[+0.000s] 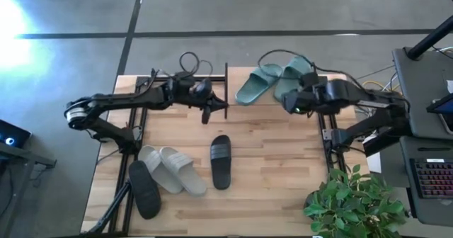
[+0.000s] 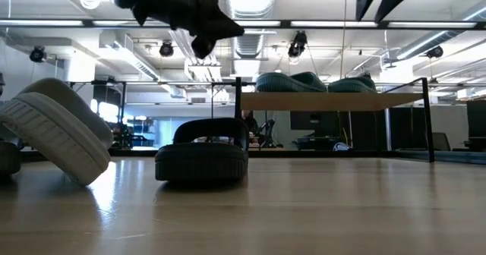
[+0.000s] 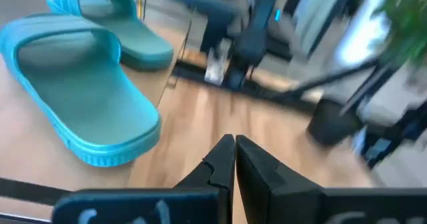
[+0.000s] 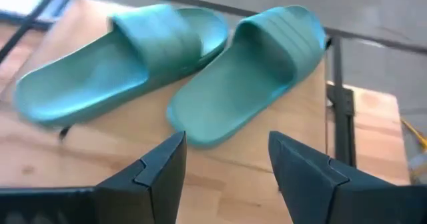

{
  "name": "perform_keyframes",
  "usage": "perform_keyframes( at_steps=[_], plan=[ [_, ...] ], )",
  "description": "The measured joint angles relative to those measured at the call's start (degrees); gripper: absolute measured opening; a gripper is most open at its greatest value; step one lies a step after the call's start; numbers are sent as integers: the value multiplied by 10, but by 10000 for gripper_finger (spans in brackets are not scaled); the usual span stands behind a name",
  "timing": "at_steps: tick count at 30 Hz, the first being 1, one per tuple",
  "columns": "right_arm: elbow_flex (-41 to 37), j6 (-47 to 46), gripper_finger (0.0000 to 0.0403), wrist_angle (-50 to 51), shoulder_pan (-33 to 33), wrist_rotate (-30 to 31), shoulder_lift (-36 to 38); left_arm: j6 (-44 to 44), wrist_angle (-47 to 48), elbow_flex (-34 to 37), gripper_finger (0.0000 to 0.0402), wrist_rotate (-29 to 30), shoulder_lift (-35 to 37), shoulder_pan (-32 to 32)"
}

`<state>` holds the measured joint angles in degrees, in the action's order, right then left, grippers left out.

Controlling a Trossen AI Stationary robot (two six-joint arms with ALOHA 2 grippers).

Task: Pick and place slides into the shelf
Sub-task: Adjust the green slippers on the shelf

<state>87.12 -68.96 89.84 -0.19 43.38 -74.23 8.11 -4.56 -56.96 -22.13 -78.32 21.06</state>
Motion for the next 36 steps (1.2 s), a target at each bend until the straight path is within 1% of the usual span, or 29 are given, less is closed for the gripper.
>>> perform_keyframes(
  at_steps=[3, 5, 10, 11, 13, 16, 19, 22, 25, 31, 34, 36],
  plan=[
    [-7, -6, 203, -1, 23, 0, 12, -52, 66, -44, 0, 14, -32, 3],
    [-10, -15, 203, -1, 32, -1, 15, -80, 90, -74, 0, 17, -58, 5],
    [-41, 34, 203, 0, 70, -12, 1, -144, 159, -150, 0, 37, -120, 6],
    [-54, 22, 203, 0, 75, -12, -2, -160, 179, -166, 0, 48, -131, 6],
    [-80, -41, 203, 1, 77, -17, 0, -188, 220, -195, 0, 65, -151, 6],
    [-116, -147, 202, -2, 59, -53, 15, -216, 276, -225, 0, 79, -173, 7],
    [-141, -209, 190, -7, 39, -61, 30, -237, 291, -238, 0, 83, -182, 6],
    [-149, -230, 174, -19, 8, -58, 44, -254, 290, -244, 0, 90, -184, 6],
    [-150, -193, 155, -55, -30, -60, 50, -256, 278, -244, 0, 91, -184, 7],
    [-142, -20, 118, -202, -100, -78, 37, -264, 247, -242, 0, 90, -204, 7],
    [-134, 23, 106, -236, -121, -77, 28, -273, 247, -251, 0, 90, -221, 7],
    [-131, 42, 99, -231, -131, -74, 19, -283, 247, -259, 0, 91, -231, 7]
  ],
)
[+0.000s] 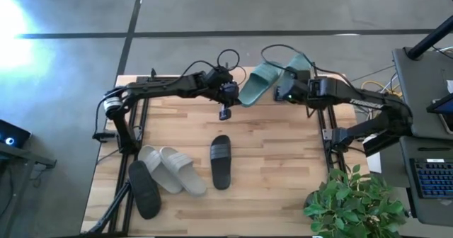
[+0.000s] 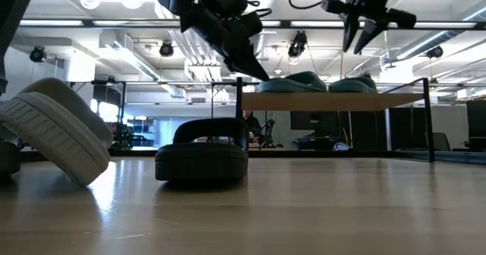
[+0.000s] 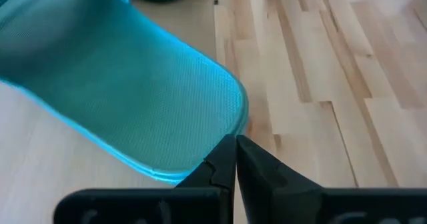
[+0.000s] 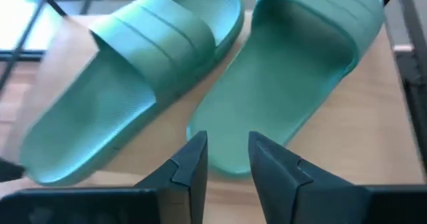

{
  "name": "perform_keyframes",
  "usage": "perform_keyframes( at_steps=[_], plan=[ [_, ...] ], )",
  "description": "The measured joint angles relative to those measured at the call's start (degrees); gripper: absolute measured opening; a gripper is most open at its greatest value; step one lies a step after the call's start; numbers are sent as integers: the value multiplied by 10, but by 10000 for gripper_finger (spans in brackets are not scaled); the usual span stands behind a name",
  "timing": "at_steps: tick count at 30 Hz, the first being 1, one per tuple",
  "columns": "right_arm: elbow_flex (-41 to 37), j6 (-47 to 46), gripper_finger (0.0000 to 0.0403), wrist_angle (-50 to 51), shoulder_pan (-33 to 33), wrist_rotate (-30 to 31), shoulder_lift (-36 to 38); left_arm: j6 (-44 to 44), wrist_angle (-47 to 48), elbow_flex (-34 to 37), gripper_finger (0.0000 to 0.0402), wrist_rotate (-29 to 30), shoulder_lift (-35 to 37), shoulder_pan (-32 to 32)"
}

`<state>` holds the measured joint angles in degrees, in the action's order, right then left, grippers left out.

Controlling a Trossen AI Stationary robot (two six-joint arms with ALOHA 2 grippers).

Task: Pick and place slides into the shelf
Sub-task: Adjust the green slippers on the shelf

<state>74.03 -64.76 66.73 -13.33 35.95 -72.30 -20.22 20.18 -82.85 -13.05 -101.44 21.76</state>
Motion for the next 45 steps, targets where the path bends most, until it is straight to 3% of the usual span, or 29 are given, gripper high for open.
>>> perform_keyframes(
  at_steps=[11, 20, 27, 35, 45],
  plan=[
    [-2, 29, 72, 6, -32, -4, -34, -3, -5, -77, 0, 31, -53, -2],
    [-2, 26, 82, 1, -64, 33, -31, 4, -4, -105, 0, -21, -81, -24],
    [1, 148, 88, -114, -151, -70, -48, 3, -3, -105, 0, -24, -31, -34],
    [33, 235, 68, -160, -233, -119, -131, -45, 37, -86, 0, 128, 4, -21],
    [92, 284, 66, -131, -237, -113, -184, -43, -8, -47, 0, 150, -6, 22]
  ],
)
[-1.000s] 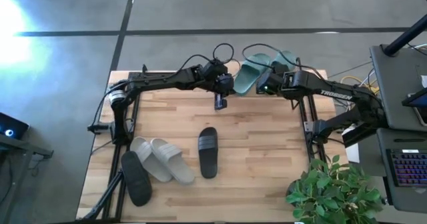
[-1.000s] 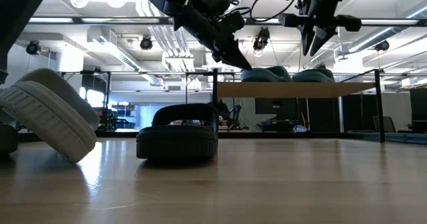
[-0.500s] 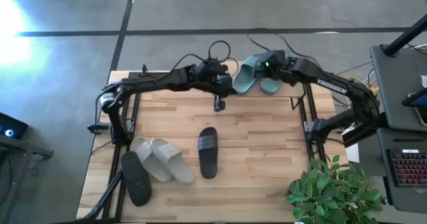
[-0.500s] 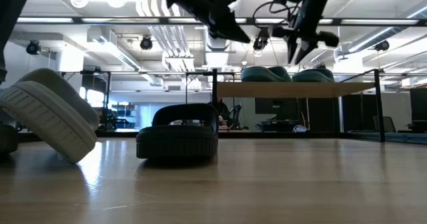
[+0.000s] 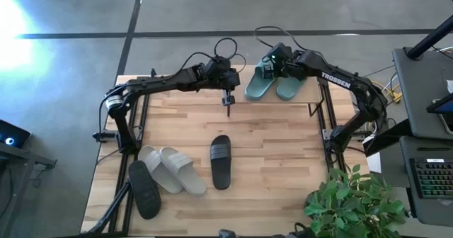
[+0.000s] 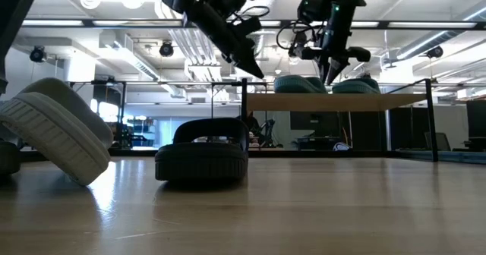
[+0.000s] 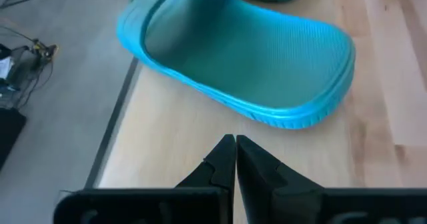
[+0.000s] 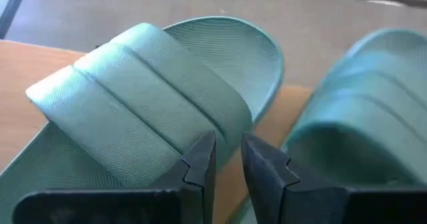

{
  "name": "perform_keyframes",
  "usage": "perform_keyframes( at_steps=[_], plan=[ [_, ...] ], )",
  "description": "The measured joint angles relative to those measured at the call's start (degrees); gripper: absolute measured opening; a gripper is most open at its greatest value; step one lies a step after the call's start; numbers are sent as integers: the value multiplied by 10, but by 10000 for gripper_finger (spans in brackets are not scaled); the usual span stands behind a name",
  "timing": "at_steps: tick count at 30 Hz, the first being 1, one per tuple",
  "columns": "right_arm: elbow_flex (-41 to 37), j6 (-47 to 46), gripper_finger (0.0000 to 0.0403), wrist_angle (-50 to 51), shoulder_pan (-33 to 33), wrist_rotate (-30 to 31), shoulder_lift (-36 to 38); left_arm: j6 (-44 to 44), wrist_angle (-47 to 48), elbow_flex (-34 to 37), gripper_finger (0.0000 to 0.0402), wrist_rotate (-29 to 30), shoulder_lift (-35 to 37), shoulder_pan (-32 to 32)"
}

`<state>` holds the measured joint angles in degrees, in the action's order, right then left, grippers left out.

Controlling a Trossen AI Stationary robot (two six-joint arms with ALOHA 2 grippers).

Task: Pick and place slides into the shelf
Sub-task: Adjust the green slippers on the shelf

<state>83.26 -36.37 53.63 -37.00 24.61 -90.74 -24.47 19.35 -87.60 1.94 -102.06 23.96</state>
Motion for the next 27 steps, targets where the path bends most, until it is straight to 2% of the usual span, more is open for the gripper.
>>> perform_keyframes(
  at_steps=[7, 13, 20, 27],
  plan=[
    [38, 23, 74, 0, 13, -11, -1, 5, -32, -5, 0, -36, -47, -2],
    [49, 33, 73, 38, 19, -11, 4, 2, -28, -28, 0, -55, -79, -8],
    [49, 30, 75, 105, 17, 41, 18, 2, -43, -59, 0, -91, -92, -17],
    [49, 30, 98, 184, 10, 68, 28, 1, -23, -66, 0, -91, -90, -22]
  ],
)
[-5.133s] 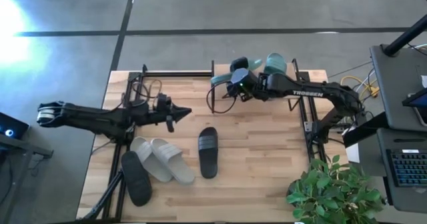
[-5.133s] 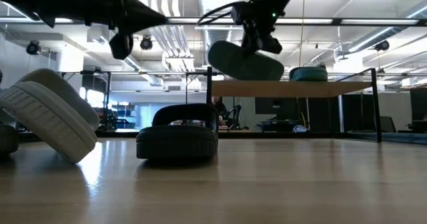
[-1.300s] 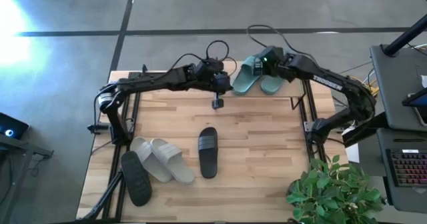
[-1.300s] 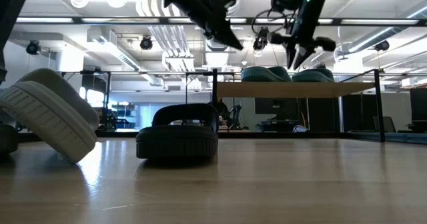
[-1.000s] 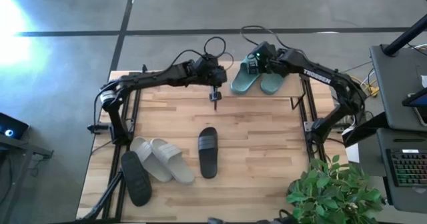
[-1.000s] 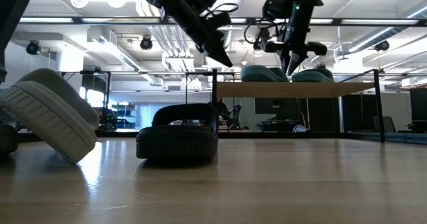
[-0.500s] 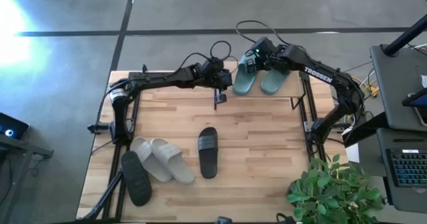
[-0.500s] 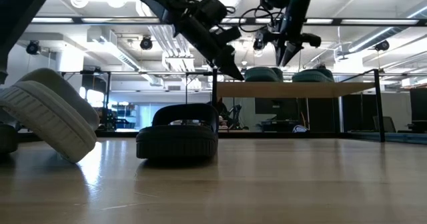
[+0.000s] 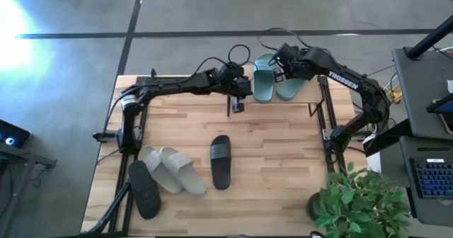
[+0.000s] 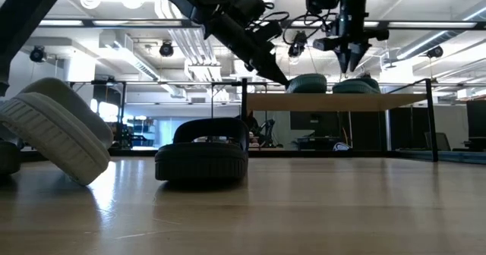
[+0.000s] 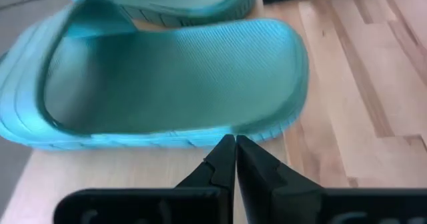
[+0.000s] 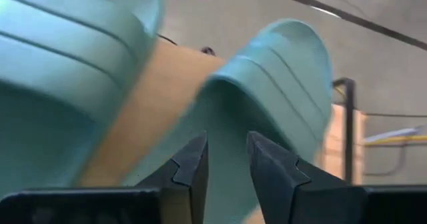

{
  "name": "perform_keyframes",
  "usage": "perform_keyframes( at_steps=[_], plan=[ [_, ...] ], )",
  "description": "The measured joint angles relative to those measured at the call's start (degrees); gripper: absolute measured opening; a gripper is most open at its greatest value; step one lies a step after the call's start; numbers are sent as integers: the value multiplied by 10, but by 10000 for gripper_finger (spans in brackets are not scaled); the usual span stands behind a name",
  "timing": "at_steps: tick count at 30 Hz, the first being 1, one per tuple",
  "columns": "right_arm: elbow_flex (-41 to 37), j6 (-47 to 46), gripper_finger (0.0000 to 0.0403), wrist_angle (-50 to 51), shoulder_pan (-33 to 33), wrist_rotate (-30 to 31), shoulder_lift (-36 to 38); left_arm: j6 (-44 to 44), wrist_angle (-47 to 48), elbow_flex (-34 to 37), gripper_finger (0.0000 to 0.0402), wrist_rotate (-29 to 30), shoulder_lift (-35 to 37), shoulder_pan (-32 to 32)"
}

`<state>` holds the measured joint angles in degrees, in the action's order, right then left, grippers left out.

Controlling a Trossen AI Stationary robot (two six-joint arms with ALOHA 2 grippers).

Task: Pick and place slides into the shelf
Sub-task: Adjust the green slippers on the shelf

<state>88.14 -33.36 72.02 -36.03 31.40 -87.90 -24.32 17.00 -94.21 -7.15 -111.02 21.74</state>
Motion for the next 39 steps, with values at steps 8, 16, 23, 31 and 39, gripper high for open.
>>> perform_keyframes(
  at_steps=[8, 16, 23, 31, 39],
  plan=[
    [-1, 3, 126, 9, 0, 36, -2, 0, 48, 1, 0, 19, 29, 0],
    [0, 117, 151, 19, 42, 9, -3, 2, 99, 3, 0, 27, 74, 0],
    [15, -8, 154, 30, 92, -43, 1, 60, 203, 26, 0, -21, 133, -2],
    [11, -383, 153, 49, 93, -82, 18, 91, 214, 61, 0, -29, 182, -2],
    [-36, -670, 156, 0, 99, -50, 12, 121, 206, 109, 0, -30, 220, -3]
  ],
)
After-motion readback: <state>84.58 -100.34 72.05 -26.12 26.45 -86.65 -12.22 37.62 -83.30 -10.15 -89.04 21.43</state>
